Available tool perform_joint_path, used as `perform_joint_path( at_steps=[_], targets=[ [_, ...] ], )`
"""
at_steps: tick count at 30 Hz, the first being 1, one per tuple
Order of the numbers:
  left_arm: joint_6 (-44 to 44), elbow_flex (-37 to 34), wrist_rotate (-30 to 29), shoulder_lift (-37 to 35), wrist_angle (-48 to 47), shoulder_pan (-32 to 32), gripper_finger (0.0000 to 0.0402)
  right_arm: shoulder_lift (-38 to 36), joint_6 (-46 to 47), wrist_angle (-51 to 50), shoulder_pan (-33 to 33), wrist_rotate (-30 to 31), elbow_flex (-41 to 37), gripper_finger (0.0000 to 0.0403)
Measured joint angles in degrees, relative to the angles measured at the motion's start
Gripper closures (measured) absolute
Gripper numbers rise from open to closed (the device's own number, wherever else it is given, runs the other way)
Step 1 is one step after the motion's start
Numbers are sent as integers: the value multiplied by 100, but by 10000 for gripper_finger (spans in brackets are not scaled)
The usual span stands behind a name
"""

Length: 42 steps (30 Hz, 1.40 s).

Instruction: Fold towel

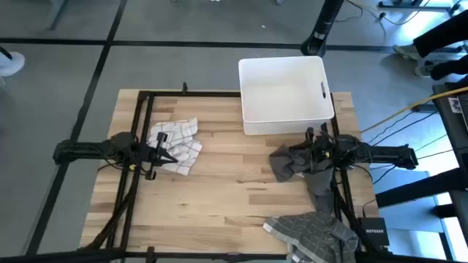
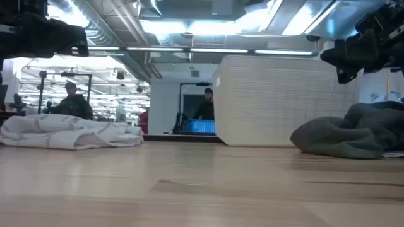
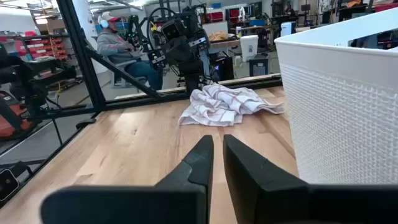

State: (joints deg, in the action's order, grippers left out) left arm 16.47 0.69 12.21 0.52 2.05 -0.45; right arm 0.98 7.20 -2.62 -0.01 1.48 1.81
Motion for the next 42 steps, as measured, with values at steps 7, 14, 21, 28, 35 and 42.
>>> perform_joint_path(
  at_steps=[7,14,21,28,35,42],
  targets=[
    [1,0,-2,0,1,0,402,-1,0,0,0,0,-1,361],
    [0,2,-1,1,0,0,402,-1,0,-1,0,0,0,361],
    [0,1,-2,1,0,0,402,-1,0,1,0,0,1,361],
    [1,2,-2,0,0,0,402,-1,0,-1,0,0,-1,361],
    [1,1,-2,0,3,0,402,-1,0,-1,0,0,1,361],
    [177,-13,-205,0,302,8,402,1,0,0,0,0,0,361]
  ],
)
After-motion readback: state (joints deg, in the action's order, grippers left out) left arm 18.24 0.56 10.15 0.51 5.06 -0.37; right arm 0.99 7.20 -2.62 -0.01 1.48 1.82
